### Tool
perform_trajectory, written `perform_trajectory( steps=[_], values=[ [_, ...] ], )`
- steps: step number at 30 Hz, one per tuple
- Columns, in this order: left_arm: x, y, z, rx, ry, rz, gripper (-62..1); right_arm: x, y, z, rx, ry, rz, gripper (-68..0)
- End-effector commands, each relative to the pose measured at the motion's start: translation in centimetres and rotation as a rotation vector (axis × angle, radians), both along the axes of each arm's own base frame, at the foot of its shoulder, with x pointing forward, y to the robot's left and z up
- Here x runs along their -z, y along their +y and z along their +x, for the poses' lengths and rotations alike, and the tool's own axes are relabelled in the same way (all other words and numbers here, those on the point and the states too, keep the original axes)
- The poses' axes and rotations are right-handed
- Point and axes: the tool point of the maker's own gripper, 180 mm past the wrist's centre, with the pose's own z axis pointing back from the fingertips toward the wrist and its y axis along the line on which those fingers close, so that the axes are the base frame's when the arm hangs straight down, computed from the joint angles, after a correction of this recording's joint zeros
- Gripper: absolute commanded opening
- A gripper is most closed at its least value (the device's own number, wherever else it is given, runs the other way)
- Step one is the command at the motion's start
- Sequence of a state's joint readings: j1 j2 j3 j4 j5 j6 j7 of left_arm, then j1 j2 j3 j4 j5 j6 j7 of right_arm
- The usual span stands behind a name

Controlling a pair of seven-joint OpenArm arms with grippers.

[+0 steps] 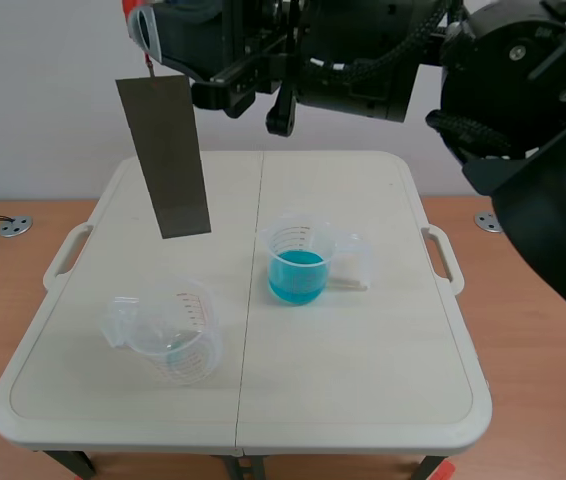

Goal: Hold the metal plate by the orange handle, dip it into the blue solution, take it out and point at it, then put the plate back in the beaker on the left.
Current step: 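Put the plate into the left beaker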

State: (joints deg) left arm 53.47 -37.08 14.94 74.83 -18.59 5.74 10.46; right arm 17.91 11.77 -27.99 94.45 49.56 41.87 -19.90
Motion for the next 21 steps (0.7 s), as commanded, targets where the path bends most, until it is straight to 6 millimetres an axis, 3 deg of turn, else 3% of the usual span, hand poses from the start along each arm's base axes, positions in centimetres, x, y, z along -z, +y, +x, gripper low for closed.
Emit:
perform_trajectory(
  steps=[1,9,21],
  values=[
    [0.0,-1.0,-0.3,0.004,0.005,-0.028,-59.0,-2.0,0.0,-0.2,-0.011,-0.039,0.05,-66.2],
    [0.2,-3.2,-2.1,0.022,0.048,-0.079,-59.0,-1.5,1.8,-1.2,-0.042,-0.023,0.045,-66.2],
    [0.2,-3.5,-2.3,0.027,0.054,-0.086,-59.0,-0.8,3.5,-2.3,-0.067,0.0,0.044,-66.2]
  ],
)
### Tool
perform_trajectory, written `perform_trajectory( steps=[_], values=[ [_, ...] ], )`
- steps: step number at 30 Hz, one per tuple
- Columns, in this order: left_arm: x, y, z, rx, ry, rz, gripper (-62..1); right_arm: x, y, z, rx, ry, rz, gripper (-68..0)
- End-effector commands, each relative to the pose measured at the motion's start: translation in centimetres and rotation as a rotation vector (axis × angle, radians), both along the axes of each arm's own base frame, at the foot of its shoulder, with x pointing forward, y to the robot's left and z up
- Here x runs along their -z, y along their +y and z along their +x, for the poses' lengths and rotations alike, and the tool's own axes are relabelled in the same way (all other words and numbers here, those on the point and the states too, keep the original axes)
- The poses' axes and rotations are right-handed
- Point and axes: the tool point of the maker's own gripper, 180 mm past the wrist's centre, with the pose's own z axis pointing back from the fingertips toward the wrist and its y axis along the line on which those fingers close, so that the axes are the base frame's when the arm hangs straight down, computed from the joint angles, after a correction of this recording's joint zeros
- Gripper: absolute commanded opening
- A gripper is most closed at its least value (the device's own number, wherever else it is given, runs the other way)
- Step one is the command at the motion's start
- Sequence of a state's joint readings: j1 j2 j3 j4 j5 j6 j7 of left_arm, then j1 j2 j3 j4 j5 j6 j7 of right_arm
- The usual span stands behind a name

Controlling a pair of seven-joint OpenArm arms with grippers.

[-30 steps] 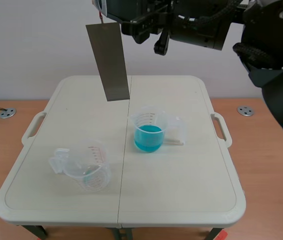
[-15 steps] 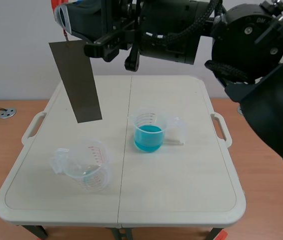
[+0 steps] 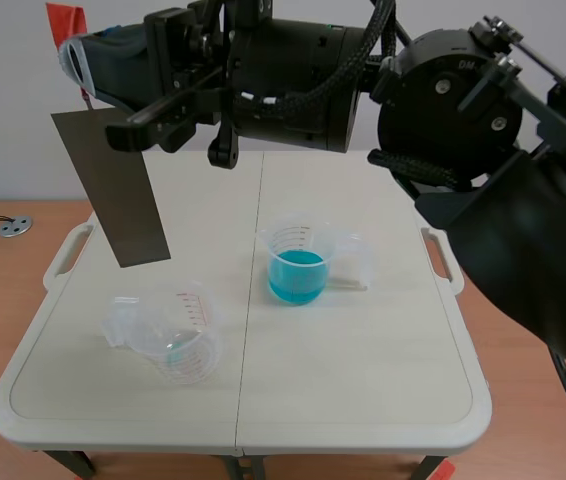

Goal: Hold the metal plate by the orange handle, dip it into the blue solution, take it out and point at it, then put the plate back in the beaker on the left.
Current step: 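Put the plate into the left beaker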

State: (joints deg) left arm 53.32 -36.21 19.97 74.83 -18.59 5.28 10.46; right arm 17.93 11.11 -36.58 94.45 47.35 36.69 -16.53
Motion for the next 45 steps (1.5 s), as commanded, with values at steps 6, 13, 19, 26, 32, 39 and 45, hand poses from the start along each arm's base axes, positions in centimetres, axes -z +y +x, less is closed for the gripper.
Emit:
perform_trajectory(
  steps=[6,13,19,26,32,39,45],
  values=[
    [-0.1,-0.4,0.0,0.001,-0.001,-0.013,-59.0,-1.2,0.8,-0.4,0.001,-0.025,0.024,-66.2],
    [-0.1,-0.4,0.0,0.001,-0.001,-0.013,-59.0,-1.2,0.8,-0.3,0.006,-0.027,0.029,-66.2],
    [-0.1,-0.4,0.1,0.001,-0.003,-0.013,-59.0,-0.5,0.9,0.1,0.014,-0.016,0.025,-66.2],
    [-0.1,-0.4,0.1,0.001,-0.003,-0.013,-59.0,0.6,0.7,0.8,0.03,0.016,0.02,-66.2],
    [-0.1,-0.4,0.1,0.001,-0.003,-0.013,-59.0,1.8,0.9,1.0,0.03,0.05,0.022,-66.2],
    [-0.1,-0.4,0.1,0.001,-0.003,-0.013,-59.0,3.3,1.1,1.2,0.035,0.07,0.013,-66.2],
    [-0.1,-0.4,0.1,0.001,-0.004,-0.013,-59.0,4.7,1.2,1.8,0.051,0.09,-0.005,-66.2]
  ],
)
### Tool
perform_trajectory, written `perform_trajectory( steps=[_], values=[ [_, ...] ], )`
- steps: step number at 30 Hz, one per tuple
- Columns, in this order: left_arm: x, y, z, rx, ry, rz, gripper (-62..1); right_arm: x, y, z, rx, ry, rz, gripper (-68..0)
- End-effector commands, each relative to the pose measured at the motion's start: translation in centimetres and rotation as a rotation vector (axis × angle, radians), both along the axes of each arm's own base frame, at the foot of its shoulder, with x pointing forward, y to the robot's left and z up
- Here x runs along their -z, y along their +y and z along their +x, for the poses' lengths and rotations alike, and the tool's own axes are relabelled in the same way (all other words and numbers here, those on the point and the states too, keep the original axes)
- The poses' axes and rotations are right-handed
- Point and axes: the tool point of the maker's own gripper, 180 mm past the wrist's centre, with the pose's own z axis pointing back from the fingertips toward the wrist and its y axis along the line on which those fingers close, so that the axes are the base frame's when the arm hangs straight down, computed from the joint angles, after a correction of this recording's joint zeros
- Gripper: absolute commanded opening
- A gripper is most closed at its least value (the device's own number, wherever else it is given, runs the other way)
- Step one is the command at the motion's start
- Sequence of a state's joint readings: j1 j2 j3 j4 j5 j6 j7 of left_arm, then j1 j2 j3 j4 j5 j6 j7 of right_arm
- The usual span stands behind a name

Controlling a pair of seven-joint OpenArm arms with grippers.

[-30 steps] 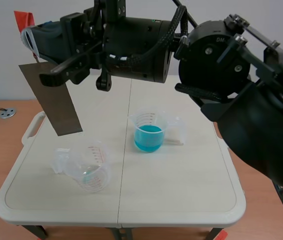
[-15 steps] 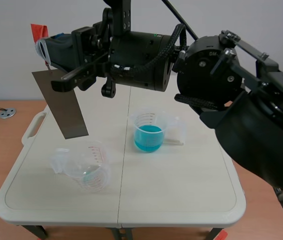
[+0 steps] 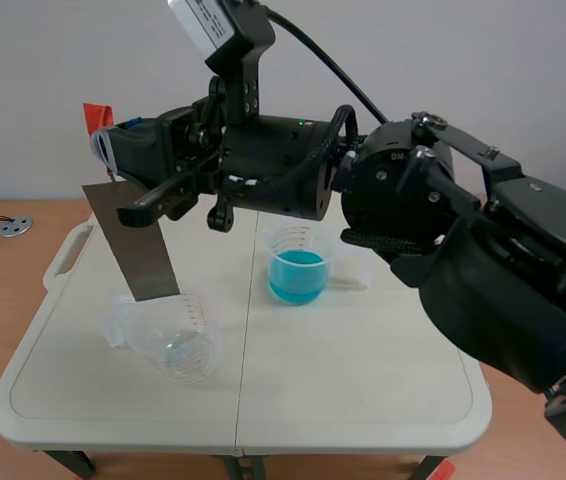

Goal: Hold the metal plate by the orange handle, dip it into the blue solution, take it out and point at it, then put the plate back in the beaker on the left.
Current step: 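Put the plate into the left beaker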

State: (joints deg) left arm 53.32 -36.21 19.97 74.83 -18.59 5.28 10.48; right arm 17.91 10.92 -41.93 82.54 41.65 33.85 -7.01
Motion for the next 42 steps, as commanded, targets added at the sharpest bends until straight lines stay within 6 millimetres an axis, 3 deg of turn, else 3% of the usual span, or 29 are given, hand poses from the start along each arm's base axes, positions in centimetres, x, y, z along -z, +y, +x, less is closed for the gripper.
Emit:
perform_trajectory(
  steps=[1,14,24,29,42],
  values=[
    [-0.1,-0.4,0.1,0.0,-0.004,-0.013,-59.0,-1.1,0.5,0.3,-0.005,-0.015,0.037,-66.2],
    [-0.1,-0.4,0.1,0.0,-0.004,-0.013,-59.0,3.3,0.6,1.4,0.036,0.112,0.022,-66.2],
    [-0.1,-0.4,0.1,0.0,-0.003,-0.013,-59.0,4.9,0.8,0.3,0.063,0.22,0.074,-66.2],
    [-0.1,-0.4,0.1,0.0,-0.003,-0.013,-59.0,6.2,0.0,1.4,0.166,0.287,0.07,-66.2],
    [-0.1,-0.3,0.4,0.002,-0.01,-0.012,-59.0,6.5,-0.4,1.7,0.207,0.373,0.123,-66.2]
  ],
)
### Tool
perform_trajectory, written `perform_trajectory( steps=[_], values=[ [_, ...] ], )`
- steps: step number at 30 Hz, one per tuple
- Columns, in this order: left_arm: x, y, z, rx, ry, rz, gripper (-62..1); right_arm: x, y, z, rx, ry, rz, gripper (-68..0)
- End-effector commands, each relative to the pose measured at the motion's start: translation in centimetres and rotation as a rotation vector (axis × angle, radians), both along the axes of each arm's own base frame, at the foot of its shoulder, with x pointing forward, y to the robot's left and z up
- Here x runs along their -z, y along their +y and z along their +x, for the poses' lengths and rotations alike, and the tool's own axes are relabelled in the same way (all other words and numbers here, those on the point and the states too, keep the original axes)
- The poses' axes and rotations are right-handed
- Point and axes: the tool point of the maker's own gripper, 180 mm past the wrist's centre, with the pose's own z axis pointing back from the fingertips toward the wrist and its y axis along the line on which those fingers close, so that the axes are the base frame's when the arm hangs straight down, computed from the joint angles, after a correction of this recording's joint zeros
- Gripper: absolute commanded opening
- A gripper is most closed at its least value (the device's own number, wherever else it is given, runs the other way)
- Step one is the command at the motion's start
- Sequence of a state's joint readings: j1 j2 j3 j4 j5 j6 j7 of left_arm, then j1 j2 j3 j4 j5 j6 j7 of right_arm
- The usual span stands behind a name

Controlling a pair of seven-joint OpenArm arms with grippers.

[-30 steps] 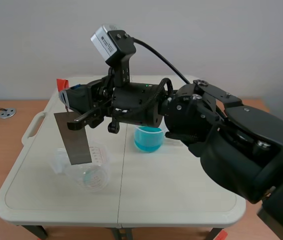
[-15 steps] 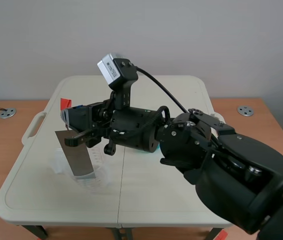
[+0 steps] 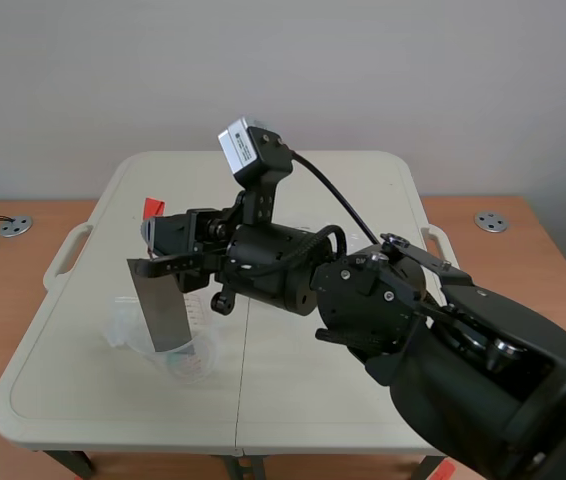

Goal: Hold the metal plate by the orange handle, dip it into the blue solution, take it out and point at it, then put the plate back in the beaker on the left.
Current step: 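Put the plate into the left beaker, then return to the home posture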

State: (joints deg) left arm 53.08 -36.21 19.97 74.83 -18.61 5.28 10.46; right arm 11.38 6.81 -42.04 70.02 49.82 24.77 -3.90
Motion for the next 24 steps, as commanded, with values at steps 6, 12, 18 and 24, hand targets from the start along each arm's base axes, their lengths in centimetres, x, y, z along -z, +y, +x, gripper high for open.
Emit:
perform_trajectory(
  steps=[6,12,18,24],
  values=[
    [-0.1,-0.3,0.2,0.002,-0.006,-0.012,-59.0,-0.8,0.6,-0.1,-0.02,0.002,0.016,-66.2],
    [-0.1,-0.4,0.2,0.002,-0.008,-0.014,-59.0,-0.7,0.5,-0.3,-0.012,0.039,0.047,-65.3],
    [-0.1,-0.4,0.2,0.002,-0.008,-0.014,-59.0,-0.2,0.7,-0.6,-0.028,0.057,0.028,-63.3],
    [-0.1,-0.4,0.2,0.002,-0.008,-0.014,-59.0,-0.3,0.6,-0.5,-0.027,0.053,0.028,-52.6]
  ],
)
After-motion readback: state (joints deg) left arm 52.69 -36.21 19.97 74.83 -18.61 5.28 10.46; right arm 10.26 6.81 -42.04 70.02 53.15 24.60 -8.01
